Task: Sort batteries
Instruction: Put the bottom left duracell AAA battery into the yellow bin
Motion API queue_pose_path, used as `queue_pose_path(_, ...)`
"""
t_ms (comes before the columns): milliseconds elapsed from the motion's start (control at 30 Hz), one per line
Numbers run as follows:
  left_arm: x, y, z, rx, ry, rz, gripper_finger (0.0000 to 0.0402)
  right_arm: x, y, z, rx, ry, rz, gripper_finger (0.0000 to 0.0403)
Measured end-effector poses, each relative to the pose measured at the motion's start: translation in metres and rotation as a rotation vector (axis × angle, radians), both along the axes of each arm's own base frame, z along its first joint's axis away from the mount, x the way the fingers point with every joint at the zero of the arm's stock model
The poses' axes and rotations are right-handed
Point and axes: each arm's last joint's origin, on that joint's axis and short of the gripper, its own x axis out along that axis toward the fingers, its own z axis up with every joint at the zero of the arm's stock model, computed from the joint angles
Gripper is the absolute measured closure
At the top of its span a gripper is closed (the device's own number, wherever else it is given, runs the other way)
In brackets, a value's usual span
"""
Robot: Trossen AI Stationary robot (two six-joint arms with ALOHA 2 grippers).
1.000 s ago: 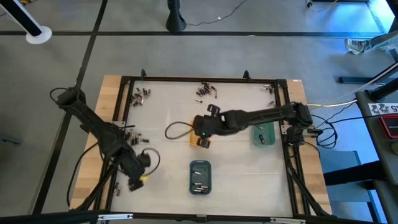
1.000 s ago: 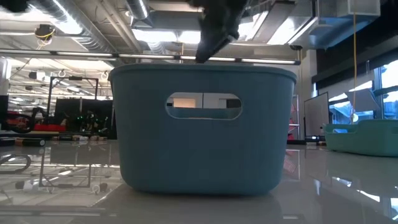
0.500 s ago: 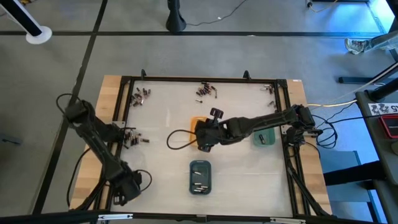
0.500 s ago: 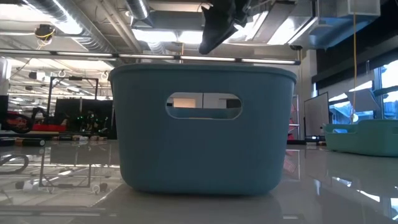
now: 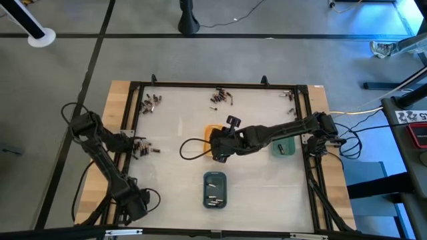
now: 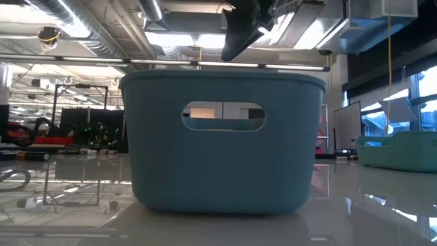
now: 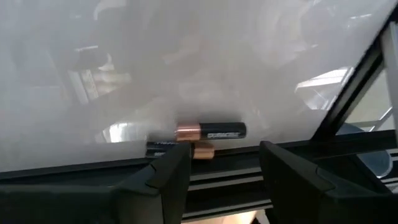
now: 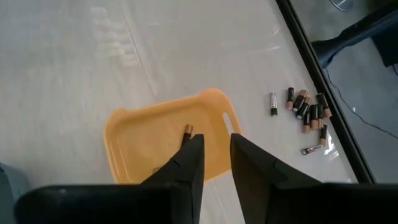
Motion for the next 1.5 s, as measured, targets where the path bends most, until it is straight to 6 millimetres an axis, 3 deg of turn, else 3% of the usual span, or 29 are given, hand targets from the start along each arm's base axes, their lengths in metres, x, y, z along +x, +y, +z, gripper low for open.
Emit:
queue_pose_path(267, 0.000, 0.000, 0.000, 0.028, -0.012, 0.043, 0.0221, 0.000, 0.000, -0.003, -0.002, 0.005, -0.001, 0.0323)
queue_pose_path(567, 0.000, -0.005, 0.000, -0.017, -0.038, 0.028, 0.0221, -0.006, -0.001, -0.031, 0.008, 0.073, -0.024, 0.0323)
queue_pose_path(700, -0.003, 0.000, 0.000, 0.047, 0.028, 0.086, 0.0221, -0.009, -0.002, -0.041, 0.007, 0.098, -0.031, 0.0323)
queue_pose_path(1233, -0.003, 0.002, -0.002, 0.085, 0.025, 0.122, 0.0221, -0.007, -0.001, -0.041, 0.009, 0.076, -0.030, 0.0323)
queue_pose_path(1500, 0.001, 0.002, -0.003, 0.112, -0.111, 0.100, 0.0221, -0.007, -0.001, -0.041, 0.009, 0.074, -0.029, 0.0323)
